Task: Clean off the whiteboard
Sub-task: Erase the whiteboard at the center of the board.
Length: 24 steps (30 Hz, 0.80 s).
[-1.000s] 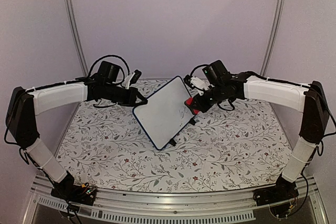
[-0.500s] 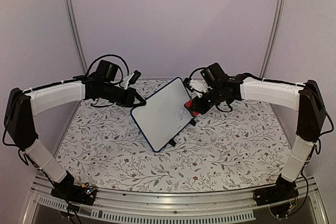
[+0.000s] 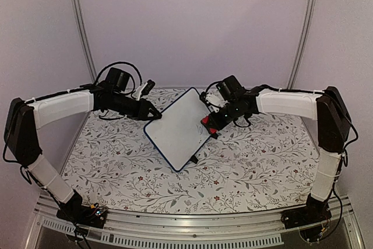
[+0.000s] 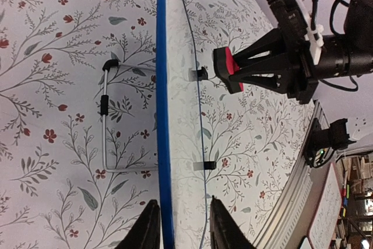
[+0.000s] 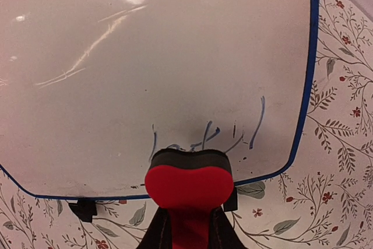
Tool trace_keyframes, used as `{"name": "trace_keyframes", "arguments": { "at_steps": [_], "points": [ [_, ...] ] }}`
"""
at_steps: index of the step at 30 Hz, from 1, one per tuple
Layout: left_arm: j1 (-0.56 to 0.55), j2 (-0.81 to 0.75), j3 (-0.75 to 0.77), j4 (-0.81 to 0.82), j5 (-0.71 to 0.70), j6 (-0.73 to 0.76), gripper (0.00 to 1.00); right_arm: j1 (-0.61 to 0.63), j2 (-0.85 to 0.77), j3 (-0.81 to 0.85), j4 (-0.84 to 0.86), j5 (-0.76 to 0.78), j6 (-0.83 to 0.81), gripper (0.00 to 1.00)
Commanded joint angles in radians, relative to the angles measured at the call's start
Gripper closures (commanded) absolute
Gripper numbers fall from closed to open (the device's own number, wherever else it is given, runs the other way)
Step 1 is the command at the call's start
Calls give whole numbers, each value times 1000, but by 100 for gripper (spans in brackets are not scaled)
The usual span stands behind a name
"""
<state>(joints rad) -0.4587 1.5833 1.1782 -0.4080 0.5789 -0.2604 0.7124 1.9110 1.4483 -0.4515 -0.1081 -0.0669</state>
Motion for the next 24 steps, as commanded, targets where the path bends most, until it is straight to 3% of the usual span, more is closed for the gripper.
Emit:
{"name": "trace_keyframes", "arguments": {
  "at_steps": [1,10,15,24],
  "points": [
    [18,-23,-11,14,16,4,66,-4,-3,5,33,-2,15,97],
    [33,-14,11,20,7,-23,47,-3,-3,13,25,2,13,97],
    [33,29,107,-23,-62,-67,36,-4,4,27,17,10,13,97],
    [8,201,304,-103,-111,-93,35,-4,-7,19,12,18,18,97]
  ]
}}
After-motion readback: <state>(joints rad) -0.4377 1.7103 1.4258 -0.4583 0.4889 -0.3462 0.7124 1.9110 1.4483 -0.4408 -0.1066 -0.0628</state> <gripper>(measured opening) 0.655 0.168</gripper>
